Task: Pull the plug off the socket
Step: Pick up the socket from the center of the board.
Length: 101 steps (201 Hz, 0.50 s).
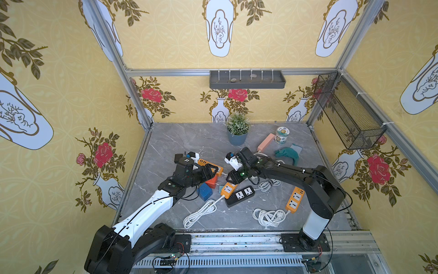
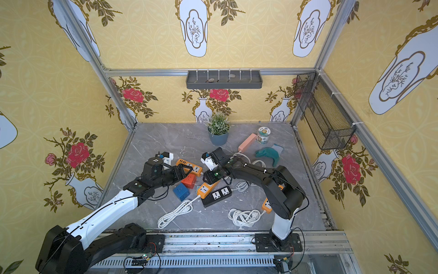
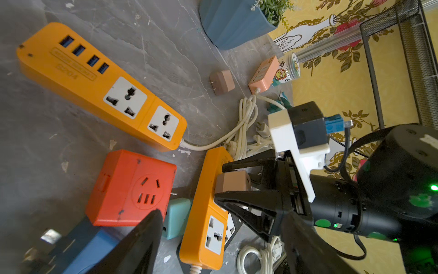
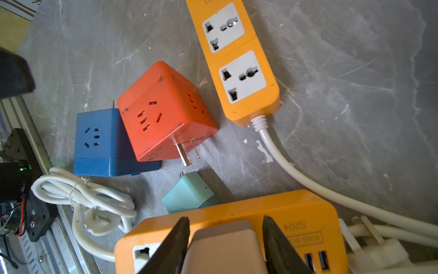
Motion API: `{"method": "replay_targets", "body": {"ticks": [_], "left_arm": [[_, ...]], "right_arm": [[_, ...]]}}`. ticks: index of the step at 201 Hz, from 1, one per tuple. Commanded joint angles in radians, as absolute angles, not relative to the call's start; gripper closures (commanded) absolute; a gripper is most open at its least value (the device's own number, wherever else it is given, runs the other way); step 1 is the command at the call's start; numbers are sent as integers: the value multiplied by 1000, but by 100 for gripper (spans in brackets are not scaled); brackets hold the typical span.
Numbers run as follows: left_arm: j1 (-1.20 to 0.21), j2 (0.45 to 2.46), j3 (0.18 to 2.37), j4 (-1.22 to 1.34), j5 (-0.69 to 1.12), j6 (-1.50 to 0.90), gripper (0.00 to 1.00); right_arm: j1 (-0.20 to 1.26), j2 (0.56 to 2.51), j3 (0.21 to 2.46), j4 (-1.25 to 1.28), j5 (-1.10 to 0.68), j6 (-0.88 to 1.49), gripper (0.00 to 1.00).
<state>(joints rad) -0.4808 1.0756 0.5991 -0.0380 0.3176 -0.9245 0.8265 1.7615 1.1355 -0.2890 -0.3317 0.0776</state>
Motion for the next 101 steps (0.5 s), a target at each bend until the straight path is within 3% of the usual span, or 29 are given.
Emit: {"method": "replay_targets", "body": {"ticks": [1,24,101], "left_arm": [[-481,1100,596,24,392,-915,16],[-482,1141,604,32,478,-868,16],[-519,1437,763,107,835,-746,18]], "right_arm": [[828,1746,1136,-296,-325,67,64],[814,1715,1106,-265,-308,75,74],[679,1493,966,-78,-365,22,78]]}}
